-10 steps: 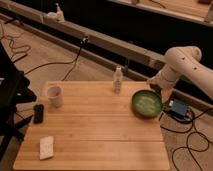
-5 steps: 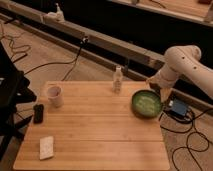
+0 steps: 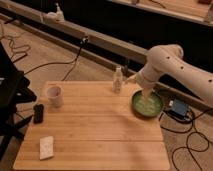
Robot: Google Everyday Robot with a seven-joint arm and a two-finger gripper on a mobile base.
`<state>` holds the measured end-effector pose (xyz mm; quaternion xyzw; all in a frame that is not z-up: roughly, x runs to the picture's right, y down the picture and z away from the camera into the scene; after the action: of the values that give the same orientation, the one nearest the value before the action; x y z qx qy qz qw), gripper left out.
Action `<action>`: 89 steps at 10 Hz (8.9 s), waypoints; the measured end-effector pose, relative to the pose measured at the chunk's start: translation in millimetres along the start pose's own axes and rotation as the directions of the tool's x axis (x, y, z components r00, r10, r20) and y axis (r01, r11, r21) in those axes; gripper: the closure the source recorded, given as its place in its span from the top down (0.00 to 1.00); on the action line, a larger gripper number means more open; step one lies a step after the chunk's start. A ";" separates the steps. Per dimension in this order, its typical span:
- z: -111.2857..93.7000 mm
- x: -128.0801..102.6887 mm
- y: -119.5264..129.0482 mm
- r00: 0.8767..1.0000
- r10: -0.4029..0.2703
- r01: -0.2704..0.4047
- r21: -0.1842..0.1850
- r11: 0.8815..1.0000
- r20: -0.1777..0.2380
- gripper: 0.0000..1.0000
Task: Place the white sponge in the ceramic bowl
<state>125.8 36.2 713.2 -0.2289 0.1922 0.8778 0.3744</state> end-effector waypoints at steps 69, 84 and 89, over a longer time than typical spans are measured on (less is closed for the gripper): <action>160.9 254.7 200.6 0.787 -0.549 0.341 -0.542 0.768 -0.282 0.00; 91.6 38.6 88.5 0.992 -0.118 0.076 -0.492 0.867 -0.054 0.00; 19.3 -48.0 7.4 0.984 0.158 -0.082 -0.588 0.805 0.080 0.00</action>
<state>144.8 13.9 756.5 -0.2643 -0.0951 0.9289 0.2413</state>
